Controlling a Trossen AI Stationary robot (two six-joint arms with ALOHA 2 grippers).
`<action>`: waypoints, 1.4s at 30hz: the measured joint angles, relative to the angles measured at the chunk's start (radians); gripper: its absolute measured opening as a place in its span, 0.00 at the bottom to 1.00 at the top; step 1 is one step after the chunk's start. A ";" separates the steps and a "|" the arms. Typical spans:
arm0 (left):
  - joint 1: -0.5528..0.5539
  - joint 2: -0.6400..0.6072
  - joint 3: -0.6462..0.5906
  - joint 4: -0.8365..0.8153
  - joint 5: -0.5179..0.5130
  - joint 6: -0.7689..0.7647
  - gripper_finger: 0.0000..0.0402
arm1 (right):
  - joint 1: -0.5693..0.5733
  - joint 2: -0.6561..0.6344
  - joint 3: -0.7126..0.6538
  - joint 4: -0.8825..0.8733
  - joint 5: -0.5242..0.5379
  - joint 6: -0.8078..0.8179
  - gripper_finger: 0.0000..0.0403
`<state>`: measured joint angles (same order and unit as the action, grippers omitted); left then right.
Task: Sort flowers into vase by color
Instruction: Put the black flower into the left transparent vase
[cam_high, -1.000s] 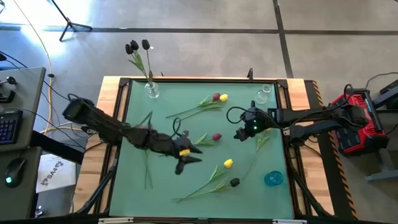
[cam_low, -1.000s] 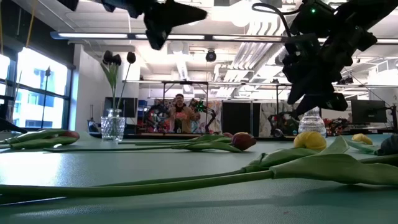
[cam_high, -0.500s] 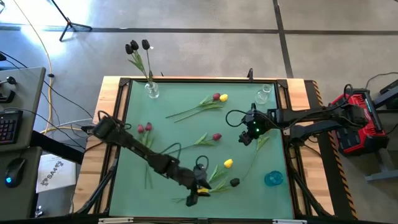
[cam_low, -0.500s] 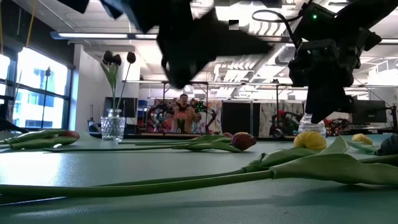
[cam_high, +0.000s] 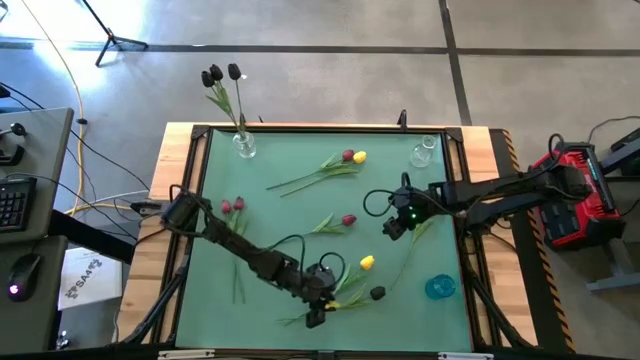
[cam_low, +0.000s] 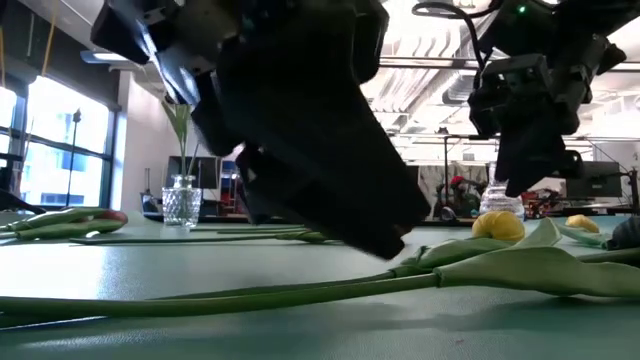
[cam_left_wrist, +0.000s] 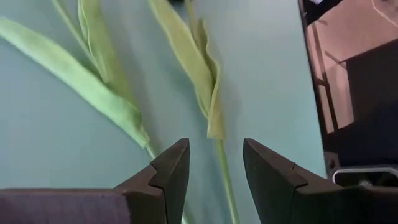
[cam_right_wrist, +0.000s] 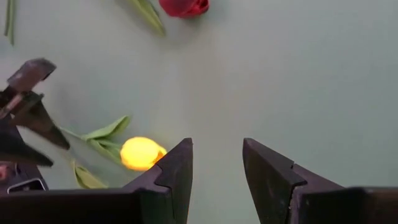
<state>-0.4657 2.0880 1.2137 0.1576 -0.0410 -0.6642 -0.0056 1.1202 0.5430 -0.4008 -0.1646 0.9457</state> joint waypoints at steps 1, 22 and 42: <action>-0.004 0.000 0.000 0.000 -0.001 0.000 0.34 | 0.009 0.000 0.000 -0.003 0.000 0.007 0.32; -0.046 0.136 0.082 0.060 -0.077 0.043 0.33 | 0.148 0.000 0.000 0.003 0.052 0.175 0.32; -0.039 0.166 0.097 0.035 -0.058 -0.035 0.01 | 0.192 0.000 0.000 0.009 0.044 0.210 0.32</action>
<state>-0.5047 2.2542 1.3109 0.1929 -0.0988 -0.6989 0.1864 1.1202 0.5430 -0.3920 -0.1205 1.1557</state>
